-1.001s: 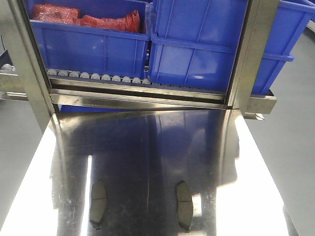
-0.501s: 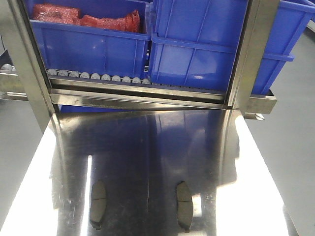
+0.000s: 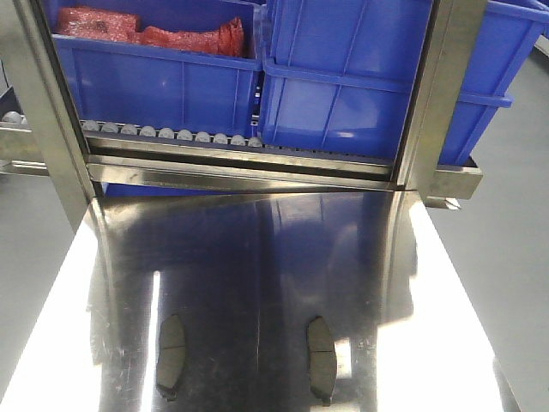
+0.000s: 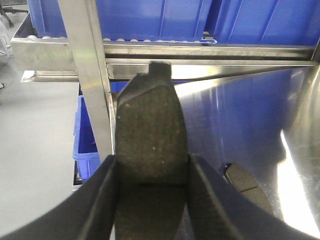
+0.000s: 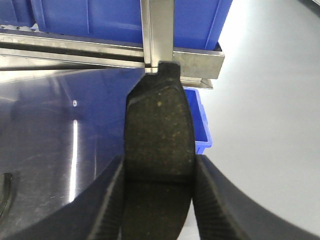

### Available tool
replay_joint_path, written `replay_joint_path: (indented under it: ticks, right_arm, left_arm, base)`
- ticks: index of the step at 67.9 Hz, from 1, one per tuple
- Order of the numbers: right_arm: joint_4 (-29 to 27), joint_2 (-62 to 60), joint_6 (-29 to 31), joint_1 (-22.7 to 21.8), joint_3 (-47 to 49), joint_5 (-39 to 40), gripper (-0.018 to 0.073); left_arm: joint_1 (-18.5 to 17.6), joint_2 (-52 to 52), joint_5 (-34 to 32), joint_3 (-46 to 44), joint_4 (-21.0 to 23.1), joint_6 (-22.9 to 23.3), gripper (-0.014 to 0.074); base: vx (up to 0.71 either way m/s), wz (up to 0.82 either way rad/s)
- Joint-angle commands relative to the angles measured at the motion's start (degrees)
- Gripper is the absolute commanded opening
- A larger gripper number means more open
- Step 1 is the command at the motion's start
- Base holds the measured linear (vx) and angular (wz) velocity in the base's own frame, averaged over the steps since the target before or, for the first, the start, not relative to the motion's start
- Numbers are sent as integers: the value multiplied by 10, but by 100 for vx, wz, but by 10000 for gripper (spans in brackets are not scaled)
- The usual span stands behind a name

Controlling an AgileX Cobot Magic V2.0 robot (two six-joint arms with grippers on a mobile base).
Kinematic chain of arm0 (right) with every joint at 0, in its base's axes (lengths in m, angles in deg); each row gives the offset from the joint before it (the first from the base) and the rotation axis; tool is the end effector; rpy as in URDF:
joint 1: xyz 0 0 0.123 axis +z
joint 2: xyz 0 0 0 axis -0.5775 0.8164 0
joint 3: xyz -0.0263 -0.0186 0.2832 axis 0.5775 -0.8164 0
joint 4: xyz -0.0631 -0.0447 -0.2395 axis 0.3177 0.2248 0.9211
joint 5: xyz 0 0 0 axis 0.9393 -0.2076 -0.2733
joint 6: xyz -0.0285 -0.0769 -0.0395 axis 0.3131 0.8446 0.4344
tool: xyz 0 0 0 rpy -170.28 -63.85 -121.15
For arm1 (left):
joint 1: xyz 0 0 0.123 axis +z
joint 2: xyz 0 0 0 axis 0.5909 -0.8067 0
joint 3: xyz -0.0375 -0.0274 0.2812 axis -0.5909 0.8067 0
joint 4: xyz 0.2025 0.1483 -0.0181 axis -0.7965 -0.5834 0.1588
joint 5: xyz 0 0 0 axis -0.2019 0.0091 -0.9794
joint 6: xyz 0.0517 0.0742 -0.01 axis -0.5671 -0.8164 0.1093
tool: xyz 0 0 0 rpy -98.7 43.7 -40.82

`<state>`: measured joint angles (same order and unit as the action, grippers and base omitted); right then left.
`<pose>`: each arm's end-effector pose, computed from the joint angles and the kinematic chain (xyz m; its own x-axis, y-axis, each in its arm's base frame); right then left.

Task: Move and align brake pads A on conveyor

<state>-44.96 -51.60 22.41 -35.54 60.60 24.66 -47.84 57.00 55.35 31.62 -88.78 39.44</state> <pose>0.0931 -0.0003 0.2577 -0.3820 0.0074 -0.9242 0.0046 1.0000 0.0061 0.0587 -0.0062 0.2974 -0.3347 0.0623 -0.9403 0.1413 0.9898 0.0153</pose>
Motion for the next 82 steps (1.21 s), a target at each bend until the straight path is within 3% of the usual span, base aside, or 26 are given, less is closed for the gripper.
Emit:
replay_joint_path:
  ticks: [1,82]
  right_arm:
    - [4,1,6,-4,19,58,-4]
    - [4,1,6,-4,19,58,-4]
  left_arm:
    - [-2,-4,-53,-17,-2,-2,-6]
    - [-2,-4,-53,-17,-2,-2,-6]
  base:
    - [0,0]
    - [0,1]
